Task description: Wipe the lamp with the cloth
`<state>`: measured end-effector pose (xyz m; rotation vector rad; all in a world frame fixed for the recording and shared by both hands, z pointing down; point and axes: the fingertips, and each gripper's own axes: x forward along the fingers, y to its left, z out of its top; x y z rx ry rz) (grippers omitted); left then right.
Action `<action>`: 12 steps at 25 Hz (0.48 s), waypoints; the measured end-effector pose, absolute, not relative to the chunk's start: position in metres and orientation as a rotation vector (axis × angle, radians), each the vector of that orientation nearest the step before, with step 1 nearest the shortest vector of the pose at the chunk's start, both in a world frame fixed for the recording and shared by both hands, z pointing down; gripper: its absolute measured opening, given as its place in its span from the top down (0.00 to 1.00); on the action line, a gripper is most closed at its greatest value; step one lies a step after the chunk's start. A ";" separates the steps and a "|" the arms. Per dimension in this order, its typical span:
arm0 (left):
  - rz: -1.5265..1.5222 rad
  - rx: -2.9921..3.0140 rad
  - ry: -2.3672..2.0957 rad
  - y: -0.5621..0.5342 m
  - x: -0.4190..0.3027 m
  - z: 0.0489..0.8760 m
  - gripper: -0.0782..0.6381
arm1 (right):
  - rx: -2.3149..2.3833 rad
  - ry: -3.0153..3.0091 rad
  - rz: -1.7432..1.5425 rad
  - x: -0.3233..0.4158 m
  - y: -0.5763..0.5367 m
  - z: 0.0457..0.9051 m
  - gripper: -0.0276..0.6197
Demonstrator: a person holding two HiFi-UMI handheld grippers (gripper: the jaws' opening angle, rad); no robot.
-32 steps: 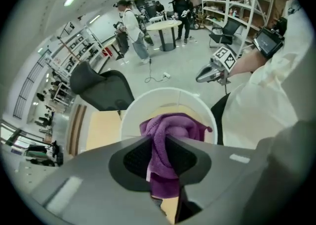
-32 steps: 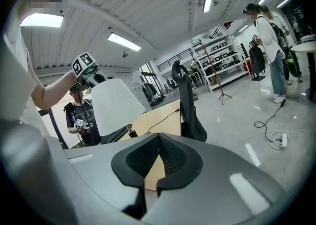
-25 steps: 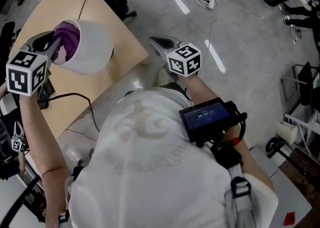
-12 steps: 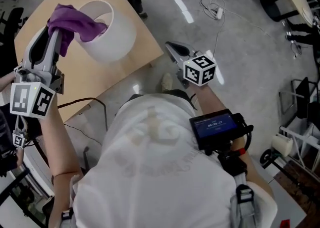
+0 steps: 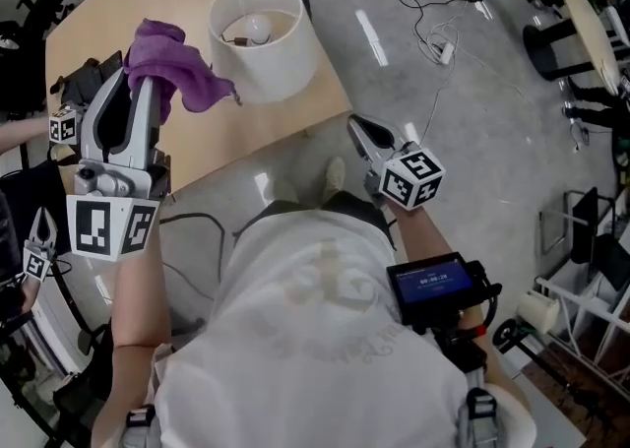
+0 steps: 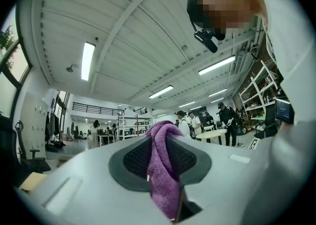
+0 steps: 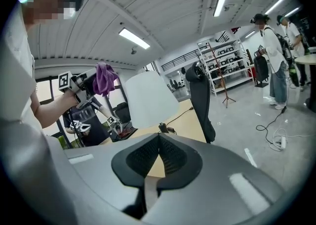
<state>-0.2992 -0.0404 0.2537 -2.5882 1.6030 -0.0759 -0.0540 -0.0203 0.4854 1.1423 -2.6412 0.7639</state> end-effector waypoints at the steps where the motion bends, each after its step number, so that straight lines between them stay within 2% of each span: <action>1: -0.075 -2.595 1.611 -0.035 -0.299 0.260 0.77 | 1.139 -2.644 0.762 -0.055 -0.018 0.484 0.94; 12: -0.070 -2.679 1.718 0.028 -0.281 0.331 0.77 | 1.014 -2.710 0.714 -0.052 0.001 0.479 0.94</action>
